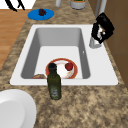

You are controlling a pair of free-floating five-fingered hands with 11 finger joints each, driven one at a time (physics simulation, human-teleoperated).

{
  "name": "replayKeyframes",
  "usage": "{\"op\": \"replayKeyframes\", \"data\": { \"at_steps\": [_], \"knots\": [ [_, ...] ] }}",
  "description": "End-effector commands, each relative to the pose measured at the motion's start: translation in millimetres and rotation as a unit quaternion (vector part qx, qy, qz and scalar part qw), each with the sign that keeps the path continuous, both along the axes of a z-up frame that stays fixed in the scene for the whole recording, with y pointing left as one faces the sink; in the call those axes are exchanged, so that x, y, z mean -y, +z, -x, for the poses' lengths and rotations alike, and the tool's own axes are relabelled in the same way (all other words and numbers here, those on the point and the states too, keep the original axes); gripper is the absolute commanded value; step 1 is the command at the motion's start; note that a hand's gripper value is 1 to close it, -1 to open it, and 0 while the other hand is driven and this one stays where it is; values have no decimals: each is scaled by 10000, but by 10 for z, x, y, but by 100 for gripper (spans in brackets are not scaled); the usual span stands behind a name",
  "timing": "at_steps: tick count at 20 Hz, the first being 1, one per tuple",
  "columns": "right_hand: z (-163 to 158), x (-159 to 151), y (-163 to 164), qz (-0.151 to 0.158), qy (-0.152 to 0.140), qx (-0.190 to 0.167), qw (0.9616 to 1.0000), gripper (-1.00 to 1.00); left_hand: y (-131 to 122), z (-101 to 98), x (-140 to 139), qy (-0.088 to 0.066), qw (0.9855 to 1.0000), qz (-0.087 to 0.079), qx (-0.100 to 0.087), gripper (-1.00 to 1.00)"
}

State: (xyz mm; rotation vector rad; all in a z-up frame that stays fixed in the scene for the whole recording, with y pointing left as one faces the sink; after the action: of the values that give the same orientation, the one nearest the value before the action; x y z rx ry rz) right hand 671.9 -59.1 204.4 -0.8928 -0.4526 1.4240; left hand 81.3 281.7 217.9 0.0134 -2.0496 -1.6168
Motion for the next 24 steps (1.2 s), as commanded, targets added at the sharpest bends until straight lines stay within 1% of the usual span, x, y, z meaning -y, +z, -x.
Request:
{"op": "replayKeyframes", "data": {
  "at_steps": [1,11,21,24],
  "knots": [
    [0,-272,0,341,1,144,9993,100,0,0,0,0,10000,0,0,0],
    [-1,-384,-5,658,-191,223,9974,100,0,0,0,0,10000,0,0,0],
    [2,-529,-23,987,-374,294,9940,100,0,0,0,0,10000,0,0,0],
    [8,-539,-25,995,-455,346,9934,100,0,0,0,0,10000,0,0,0]
  ]
}}
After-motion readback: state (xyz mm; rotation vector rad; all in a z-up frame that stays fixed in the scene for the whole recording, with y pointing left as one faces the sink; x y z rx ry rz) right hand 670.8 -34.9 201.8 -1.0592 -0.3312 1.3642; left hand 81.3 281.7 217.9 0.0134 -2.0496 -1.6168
